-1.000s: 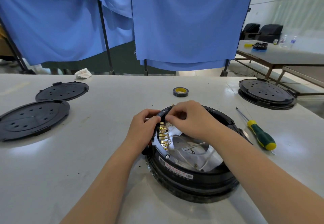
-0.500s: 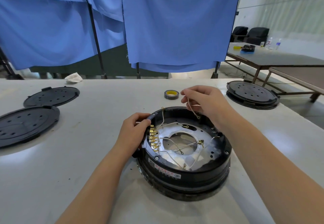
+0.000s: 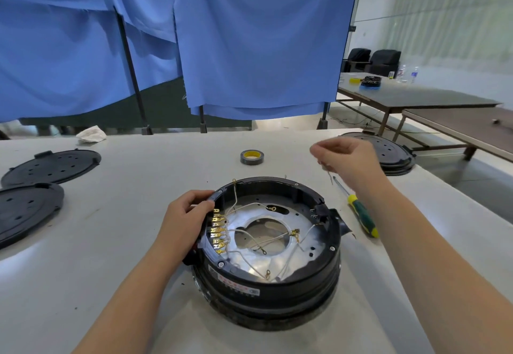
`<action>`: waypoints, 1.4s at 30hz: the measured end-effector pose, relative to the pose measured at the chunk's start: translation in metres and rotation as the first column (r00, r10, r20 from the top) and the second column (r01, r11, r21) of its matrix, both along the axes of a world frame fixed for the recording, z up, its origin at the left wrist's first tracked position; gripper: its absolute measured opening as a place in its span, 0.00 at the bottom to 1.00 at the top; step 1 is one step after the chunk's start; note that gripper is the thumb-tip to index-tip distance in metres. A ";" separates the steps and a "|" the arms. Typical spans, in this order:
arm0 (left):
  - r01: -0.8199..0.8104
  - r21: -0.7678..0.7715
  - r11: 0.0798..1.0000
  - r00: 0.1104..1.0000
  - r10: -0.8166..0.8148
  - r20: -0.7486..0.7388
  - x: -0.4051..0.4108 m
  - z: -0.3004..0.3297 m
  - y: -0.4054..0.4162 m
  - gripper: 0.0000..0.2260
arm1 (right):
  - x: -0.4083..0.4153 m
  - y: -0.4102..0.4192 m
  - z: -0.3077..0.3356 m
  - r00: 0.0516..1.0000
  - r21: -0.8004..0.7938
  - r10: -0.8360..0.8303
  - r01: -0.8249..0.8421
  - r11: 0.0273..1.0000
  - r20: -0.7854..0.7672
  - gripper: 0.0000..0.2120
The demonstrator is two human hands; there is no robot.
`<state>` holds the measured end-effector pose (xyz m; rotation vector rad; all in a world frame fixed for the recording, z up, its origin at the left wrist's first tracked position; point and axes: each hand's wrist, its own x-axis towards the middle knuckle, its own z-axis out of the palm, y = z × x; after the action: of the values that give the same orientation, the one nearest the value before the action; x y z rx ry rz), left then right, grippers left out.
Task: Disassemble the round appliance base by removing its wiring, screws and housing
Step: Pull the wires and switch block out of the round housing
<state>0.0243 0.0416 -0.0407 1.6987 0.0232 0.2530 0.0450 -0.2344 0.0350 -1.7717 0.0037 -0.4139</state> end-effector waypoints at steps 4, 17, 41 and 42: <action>-0.005 0.005 1.000 1.000 0.005 -0.001 -0.001 0.001 -0.001 0.09 | 0.021 -0.010 -0.036 0.987 -0.281 -0.081 0.039 0.959 -0.142 0.04; -0.007 0.023 1.000 1.000 0.008 -0.018 0.000 0.000 0.001 0.09 | 0.059 -0.015 -0.072 0.926 -0.574 -0.164 -0.066 0.816 -0.341 0.06; 0.009 0.013 1.000 1.000 -0.010 0.010 -0.001 0.002 0.000 0.09 | -0.027 0.124 -0.006 0.854 -0.623 0.488 -0.484 0.615 -0.182 0.05; 0.011 0.013 1.000 1.000 -0.012 0.016 -0.001 0.002 0.000 0.09 | -0.027 0.128 -0.009 0.853 -0.629 0.483 -0.487 0.605 -0.196 0.05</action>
<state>0.0236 0.0416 -0.0389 1.7088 -0.0003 0.2591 0.0179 -0.1062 0.0259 -2.3715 -0.7015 0.0189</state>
